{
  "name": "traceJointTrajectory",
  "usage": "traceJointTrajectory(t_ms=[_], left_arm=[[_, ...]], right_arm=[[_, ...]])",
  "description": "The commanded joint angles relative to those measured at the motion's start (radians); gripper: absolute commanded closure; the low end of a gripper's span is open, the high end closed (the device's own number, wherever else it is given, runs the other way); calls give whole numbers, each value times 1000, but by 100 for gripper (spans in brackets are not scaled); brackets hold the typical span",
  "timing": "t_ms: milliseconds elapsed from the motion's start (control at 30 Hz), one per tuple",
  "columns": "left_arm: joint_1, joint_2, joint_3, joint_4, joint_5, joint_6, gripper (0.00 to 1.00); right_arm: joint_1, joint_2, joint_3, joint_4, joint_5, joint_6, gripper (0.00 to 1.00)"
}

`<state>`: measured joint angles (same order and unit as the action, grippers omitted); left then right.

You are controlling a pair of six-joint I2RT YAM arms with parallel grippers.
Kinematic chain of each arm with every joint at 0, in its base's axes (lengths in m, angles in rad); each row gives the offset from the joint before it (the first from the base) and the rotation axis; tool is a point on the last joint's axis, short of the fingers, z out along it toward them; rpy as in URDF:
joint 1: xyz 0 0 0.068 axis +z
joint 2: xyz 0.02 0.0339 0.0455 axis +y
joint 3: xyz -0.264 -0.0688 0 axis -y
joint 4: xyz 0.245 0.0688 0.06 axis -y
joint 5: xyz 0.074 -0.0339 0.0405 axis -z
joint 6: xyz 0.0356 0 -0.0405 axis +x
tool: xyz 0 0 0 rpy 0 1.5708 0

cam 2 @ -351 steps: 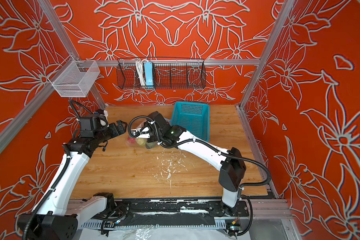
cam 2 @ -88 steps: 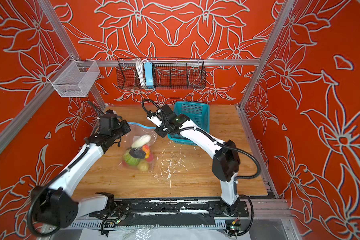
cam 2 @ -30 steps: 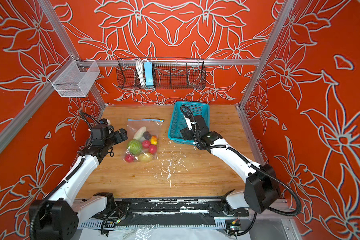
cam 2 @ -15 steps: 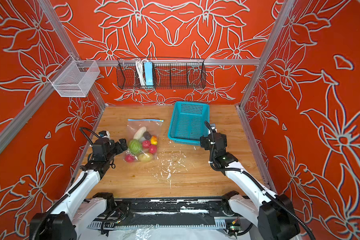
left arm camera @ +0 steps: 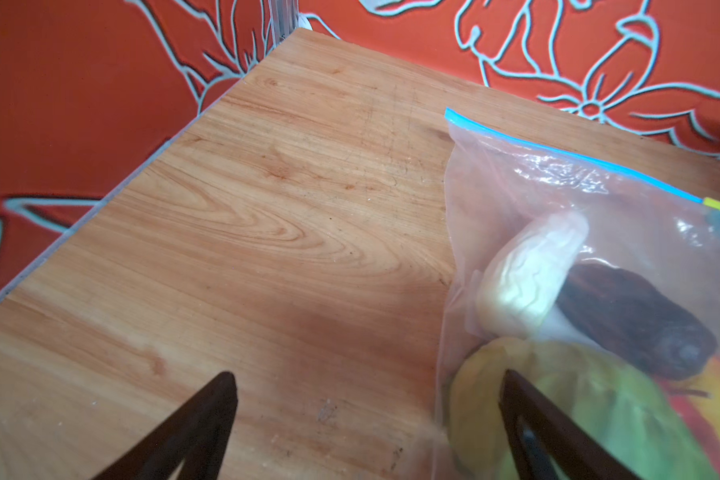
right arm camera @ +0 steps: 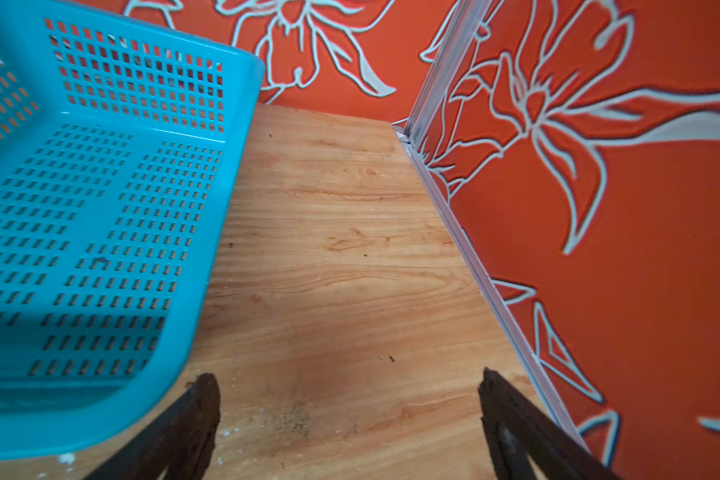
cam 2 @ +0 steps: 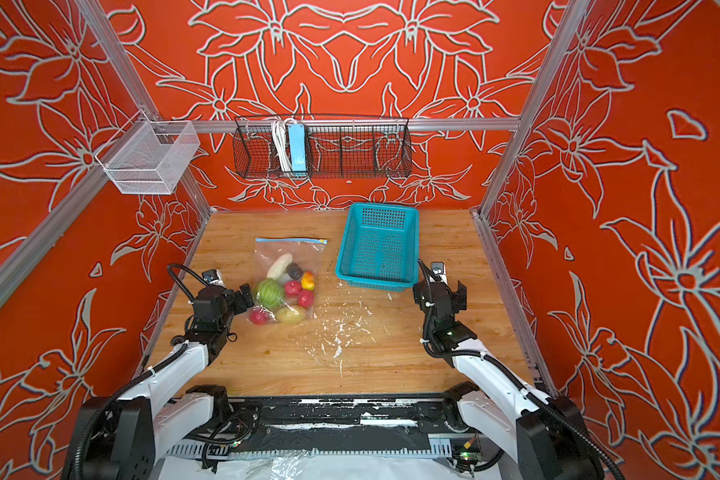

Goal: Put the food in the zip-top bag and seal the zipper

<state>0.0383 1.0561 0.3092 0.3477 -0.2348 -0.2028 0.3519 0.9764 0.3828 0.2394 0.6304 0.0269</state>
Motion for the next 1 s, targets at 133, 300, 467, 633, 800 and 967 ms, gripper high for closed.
traceJointTrajectory(t_ms=[133, 300, 467, 633, 800, 967], left_arm=[[2, 134, 59, 94, 17, 67, 3], [3, 169, -2, 231, 29, 83, 3], [2, 217, -73, 390, 69, 102, 3], [2, 200, -77, 365, 44, 87, 3], [2, 227, -32, 312, 54, 91, 3], [2, 248, 5, 273, 51, 89, 3]], right_arm=[[-14, 7, -62, 174, 83, -35, 2], [-34, 23, -97, 254, 58, -53, 2], [-60, 59, -100, 257, 39, -49, 2], [-87, 70, -143, 350, 6, -48, 2], [-144, 144, -168, 477, -47, -24, 2], [-189, 230, -180, 605, -103, 2, 2]])
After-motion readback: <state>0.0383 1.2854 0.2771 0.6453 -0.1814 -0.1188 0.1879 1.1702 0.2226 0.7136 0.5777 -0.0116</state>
